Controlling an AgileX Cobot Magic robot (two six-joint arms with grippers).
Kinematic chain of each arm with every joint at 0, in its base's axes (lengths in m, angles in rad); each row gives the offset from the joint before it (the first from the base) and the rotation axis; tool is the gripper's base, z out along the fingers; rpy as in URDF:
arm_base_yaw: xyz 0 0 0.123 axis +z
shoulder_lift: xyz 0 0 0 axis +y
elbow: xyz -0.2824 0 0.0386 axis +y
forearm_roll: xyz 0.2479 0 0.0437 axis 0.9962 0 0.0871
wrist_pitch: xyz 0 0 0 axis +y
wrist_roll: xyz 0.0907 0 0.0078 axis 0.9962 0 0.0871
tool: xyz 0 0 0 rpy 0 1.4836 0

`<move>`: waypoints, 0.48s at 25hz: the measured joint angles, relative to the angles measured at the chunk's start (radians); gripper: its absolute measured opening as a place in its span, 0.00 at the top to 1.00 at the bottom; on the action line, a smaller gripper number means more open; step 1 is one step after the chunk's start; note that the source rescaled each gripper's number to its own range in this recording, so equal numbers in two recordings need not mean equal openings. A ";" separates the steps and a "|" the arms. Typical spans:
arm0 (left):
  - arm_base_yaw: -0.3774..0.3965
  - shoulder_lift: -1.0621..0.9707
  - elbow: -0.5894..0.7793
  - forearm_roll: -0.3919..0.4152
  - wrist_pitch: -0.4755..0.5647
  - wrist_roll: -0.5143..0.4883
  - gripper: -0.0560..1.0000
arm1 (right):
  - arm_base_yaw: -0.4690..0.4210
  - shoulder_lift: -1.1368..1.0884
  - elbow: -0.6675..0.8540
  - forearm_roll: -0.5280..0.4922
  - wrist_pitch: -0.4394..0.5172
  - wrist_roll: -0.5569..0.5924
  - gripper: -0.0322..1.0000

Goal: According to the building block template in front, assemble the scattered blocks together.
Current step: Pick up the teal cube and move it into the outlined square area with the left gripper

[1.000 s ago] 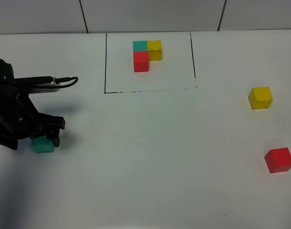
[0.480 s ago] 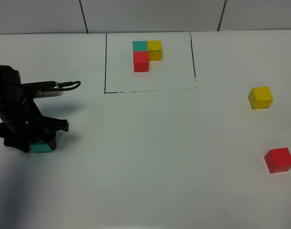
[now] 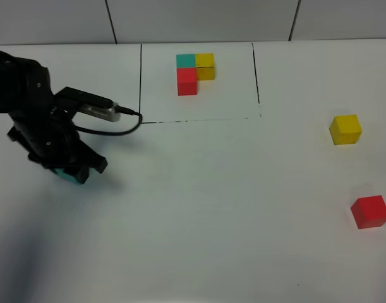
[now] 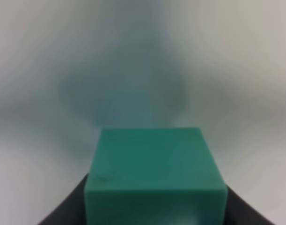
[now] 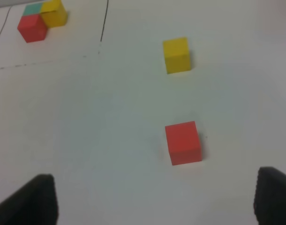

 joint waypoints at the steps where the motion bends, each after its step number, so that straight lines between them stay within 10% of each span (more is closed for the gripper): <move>1: -0.029 0.007 -0.025 0.000 0.010 0.088 0.95 | 0.000 0.000 0.000 0.000 0.000 0.000 0.27; 12: -0.284 0.298 -0.513 0.021 0.251 0.387 0.95 | 0.000 0.000 0.000 0.000 0.000 -0.001 0.27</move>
